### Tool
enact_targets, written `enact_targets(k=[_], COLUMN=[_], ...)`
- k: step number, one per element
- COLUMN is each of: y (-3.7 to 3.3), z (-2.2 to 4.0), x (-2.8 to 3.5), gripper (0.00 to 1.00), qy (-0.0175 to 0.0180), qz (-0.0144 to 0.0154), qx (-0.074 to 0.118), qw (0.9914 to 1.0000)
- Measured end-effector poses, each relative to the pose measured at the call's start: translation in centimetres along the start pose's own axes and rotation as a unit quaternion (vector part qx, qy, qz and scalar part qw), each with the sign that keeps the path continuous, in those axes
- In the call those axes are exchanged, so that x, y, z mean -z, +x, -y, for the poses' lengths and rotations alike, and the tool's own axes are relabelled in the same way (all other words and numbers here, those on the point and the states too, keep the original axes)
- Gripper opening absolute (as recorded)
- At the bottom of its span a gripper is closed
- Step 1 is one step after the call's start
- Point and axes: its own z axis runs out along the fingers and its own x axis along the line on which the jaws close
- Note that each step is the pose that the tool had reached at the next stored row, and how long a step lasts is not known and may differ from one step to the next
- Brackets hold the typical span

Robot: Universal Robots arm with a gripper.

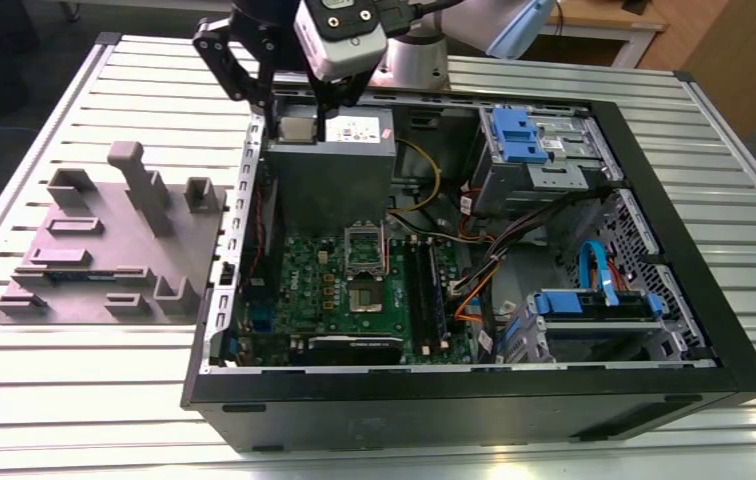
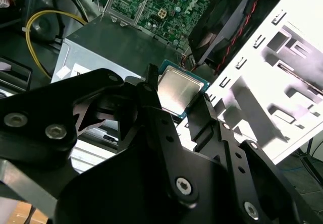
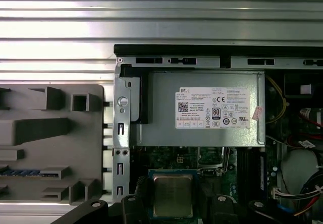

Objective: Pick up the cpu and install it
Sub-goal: 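Pick up the cpu and move it towards the insertion slot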

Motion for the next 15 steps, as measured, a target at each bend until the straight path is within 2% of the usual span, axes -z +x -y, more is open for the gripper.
enact_targets(k=[15], y=[-0.64], z=[-0.01], x=[0.0], gripper=[0.47], qy=[0.0], qz=[0.0], qx=[0.0], qw=[1.0])
